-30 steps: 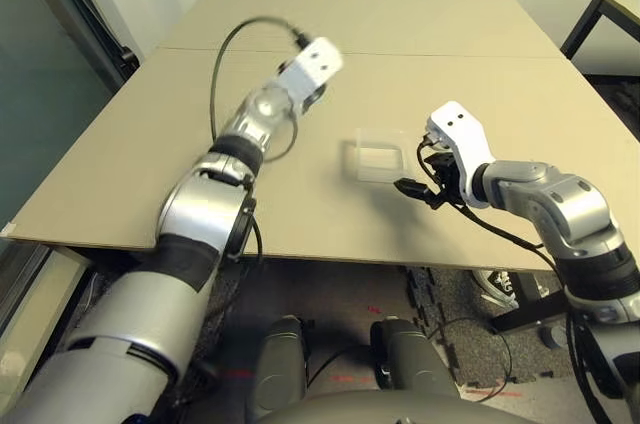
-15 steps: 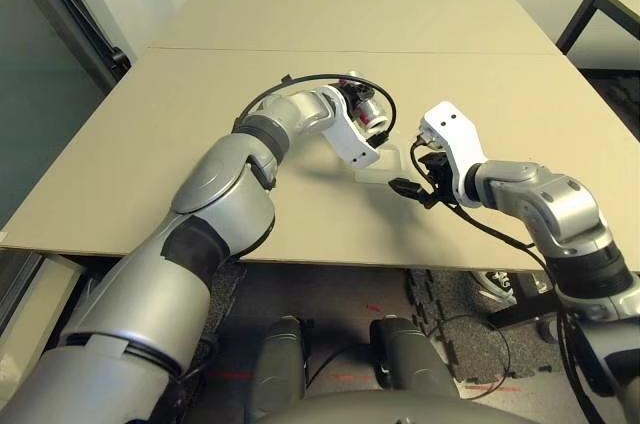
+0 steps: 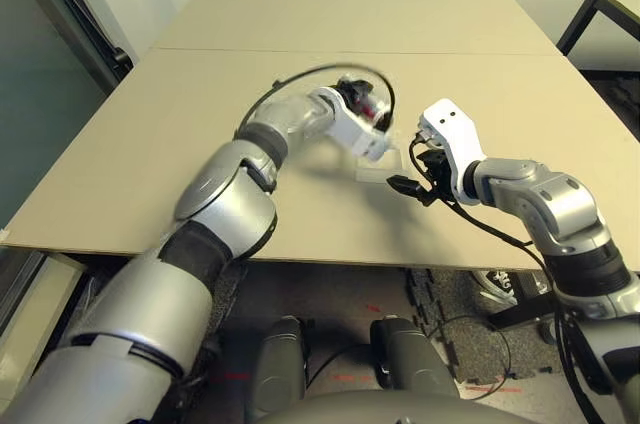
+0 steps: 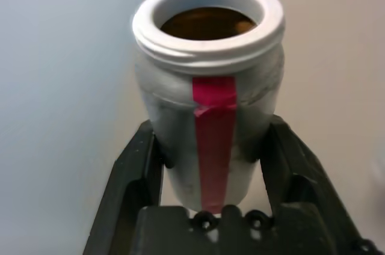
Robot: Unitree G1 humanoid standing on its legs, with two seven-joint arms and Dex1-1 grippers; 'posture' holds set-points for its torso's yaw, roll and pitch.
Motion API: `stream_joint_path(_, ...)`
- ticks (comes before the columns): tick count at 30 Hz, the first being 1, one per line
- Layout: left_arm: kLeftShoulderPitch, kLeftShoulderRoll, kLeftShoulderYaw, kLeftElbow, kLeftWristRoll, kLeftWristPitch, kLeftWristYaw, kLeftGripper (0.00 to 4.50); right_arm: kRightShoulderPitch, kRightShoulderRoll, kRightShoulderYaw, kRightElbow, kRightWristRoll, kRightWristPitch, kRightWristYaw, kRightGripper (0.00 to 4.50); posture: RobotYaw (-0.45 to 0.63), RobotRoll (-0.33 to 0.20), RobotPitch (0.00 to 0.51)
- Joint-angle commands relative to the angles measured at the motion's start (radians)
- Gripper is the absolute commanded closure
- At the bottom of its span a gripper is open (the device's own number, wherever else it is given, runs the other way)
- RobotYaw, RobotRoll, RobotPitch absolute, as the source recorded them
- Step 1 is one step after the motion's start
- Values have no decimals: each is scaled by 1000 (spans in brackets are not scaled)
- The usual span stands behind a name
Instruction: Pour the medicine from the bottle into the box.
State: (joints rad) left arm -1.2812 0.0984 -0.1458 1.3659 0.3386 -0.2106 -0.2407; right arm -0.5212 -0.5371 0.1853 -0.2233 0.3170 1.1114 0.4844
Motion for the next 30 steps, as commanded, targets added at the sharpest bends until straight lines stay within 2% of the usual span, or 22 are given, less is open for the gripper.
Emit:
stream_joint_path(1,23,12,309,-7,-305,175,41,2061,18,-19,9,2,-11,5,11,0,-138,0,31)
stream_joint_path(4,53,15,442,-15,-412,242,82,2061,23,-25,7,-2,-11,8,15,0,-132,0,34)
stream_joint_path(8,120,18,529,-20,-484,304,117,2061,22,-33,9,-1,-12,13,24,0,-128,0,38)
stream_joint_path(15,174,31,526,-27,-475,328,131,2061,18,-39,13,4,-15,14,31,0,-127,0,43)
stream_joint_path(19,156,43,461,-29,-415,300,97,2061,18,-34,15,6,-18,14,31,0,-127,0,44)
stream_joint_path(20,142,48,429,-29,-385,285,84,2061,17,-33,15,7,-19,14,31,0,-128,0,45)
stream_joint_path(22,101,67,290,-30,-252,214,45,2061,17,-32,14,9,-20,13,30,0,-128,0,44)
stream_joint_path(26,7,92,-93,-23,106,12,-1,2061,16,-26,15,14,-22,10,28,0,-127,0,43)
stream_joint_path(28,-37,91,-234,-15,234,-54,25,2061,16,-21,15,16,-24,8,25,0,-129,0,42)
stream_joint_path(30,-80,88,-420,-7,411,-116,91,2061,17,-16,14,17,-25,6,23,0,-130,0,39)
